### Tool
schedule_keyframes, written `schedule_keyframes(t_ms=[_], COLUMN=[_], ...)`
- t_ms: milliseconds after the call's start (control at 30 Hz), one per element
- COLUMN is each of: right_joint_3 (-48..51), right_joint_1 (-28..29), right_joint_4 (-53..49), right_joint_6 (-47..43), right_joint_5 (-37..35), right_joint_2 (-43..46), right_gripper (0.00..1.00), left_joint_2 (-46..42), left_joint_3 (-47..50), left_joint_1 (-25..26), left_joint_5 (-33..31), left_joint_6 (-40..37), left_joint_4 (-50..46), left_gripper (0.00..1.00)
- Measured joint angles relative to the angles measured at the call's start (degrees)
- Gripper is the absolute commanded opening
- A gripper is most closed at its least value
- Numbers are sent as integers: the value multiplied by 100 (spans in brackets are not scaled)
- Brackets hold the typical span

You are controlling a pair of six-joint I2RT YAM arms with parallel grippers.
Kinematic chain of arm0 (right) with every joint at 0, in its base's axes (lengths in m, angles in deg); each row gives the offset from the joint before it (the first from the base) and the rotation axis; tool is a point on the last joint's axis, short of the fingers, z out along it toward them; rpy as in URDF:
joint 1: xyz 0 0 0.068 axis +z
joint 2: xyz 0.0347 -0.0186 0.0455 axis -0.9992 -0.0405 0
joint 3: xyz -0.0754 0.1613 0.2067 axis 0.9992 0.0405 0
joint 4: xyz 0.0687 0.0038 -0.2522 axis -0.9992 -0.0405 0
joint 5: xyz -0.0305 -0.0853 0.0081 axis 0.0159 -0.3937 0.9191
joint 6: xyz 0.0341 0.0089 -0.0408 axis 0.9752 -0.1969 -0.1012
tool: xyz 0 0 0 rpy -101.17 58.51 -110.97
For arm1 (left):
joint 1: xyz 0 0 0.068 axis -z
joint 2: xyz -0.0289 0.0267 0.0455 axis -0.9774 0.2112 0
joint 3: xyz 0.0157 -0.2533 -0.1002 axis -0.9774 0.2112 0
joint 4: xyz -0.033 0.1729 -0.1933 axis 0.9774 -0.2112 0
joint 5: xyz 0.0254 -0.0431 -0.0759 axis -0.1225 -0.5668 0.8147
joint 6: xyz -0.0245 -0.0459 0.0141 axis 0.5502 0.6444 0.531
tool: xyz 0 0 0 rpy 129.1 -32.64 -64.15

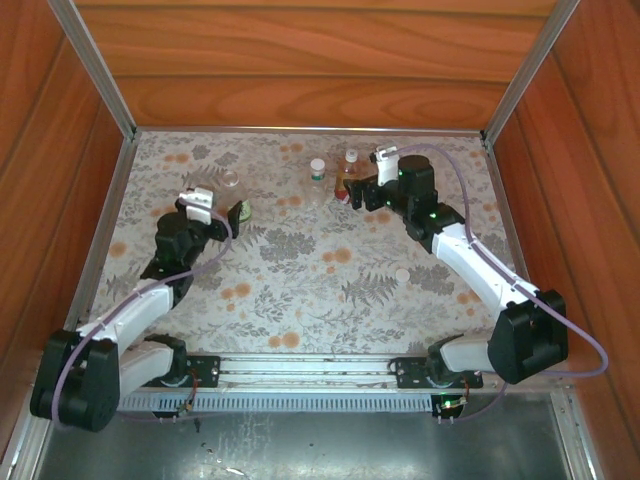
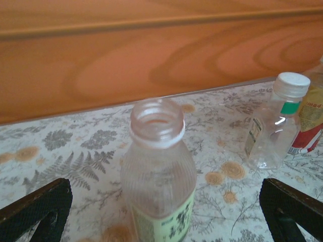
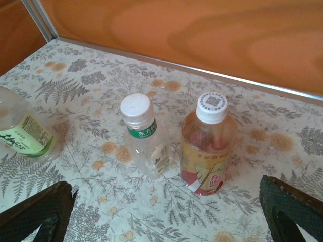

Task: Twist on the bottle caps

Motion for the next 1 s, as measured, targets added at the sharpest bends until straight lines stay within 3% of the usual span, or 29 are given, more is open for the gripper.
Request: schedule_keyframes(t_ms=[200,367,667,1000], right_joint_3=[157,157,157,168], right_joint_1=[0,0,0,0], right_joint_4=[42,35,15,17], right_joint_6=[111,109,105,105], right_joint_5=[138,256,361,428], right_joint_2=[50,55,55,55], right_gripper=[100,100,100,100], left_joint_2=[793,1432,2033,2041], left_joint_3=[-590,-1019,-1429,-1460], left_joint_1=[-98,-186,-260,-262], left_joint_5=[247,378,568,846], left_joint_6=[-83,-188,-273,-293], left_joint_4=[-2,-15,-20,-20], left_gripper=[100,92,68,49])
